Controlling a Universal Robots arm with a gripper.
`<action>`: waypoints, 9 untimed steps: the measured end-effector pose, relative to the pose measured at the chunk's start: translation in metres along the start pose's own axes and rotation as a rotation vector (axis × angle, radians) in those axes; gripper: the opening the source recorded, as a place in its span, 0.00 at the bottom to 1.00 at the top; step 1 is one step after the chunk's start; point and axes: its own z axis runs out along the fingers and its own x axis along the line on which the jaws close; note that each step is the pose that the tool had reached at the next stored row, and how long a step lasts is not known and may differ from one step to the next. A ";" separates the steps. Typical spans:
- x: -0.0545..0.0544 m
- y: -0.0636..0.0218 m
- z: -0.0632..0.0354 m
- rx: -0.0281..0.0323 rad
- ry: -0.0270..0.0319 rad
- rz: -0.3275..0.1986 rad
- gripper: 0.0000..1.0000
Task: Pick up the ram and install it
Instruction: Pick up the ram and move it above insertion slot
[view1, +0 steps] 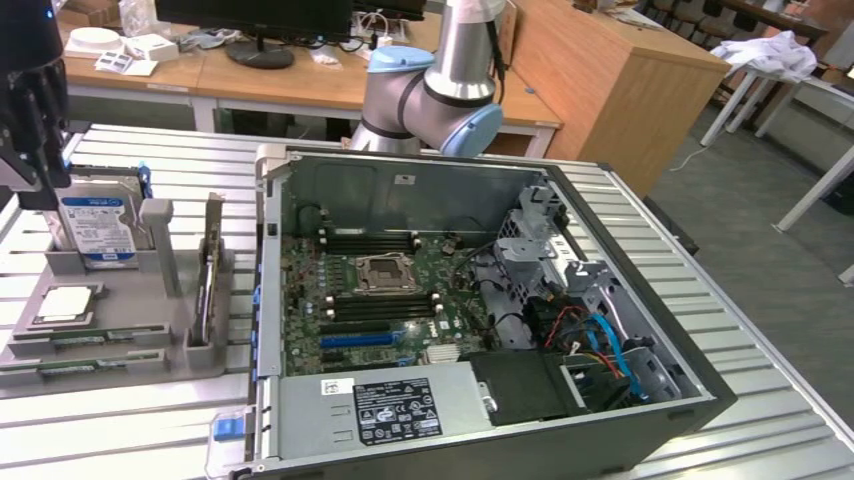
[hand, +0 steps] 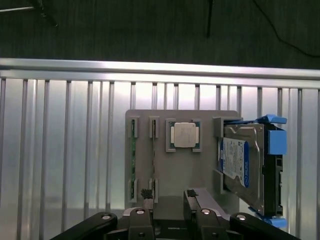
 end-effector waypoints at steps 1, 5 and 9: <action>0.000 0.0000 0.0018 0.0006 0.0000 0.000 0.37; 0.000 -0.0003 0.0091 0.0012 -0.0001 0.000 0.37; 0.000 -0.0005 0.0163 0.0012 0.0000 0.000 0.37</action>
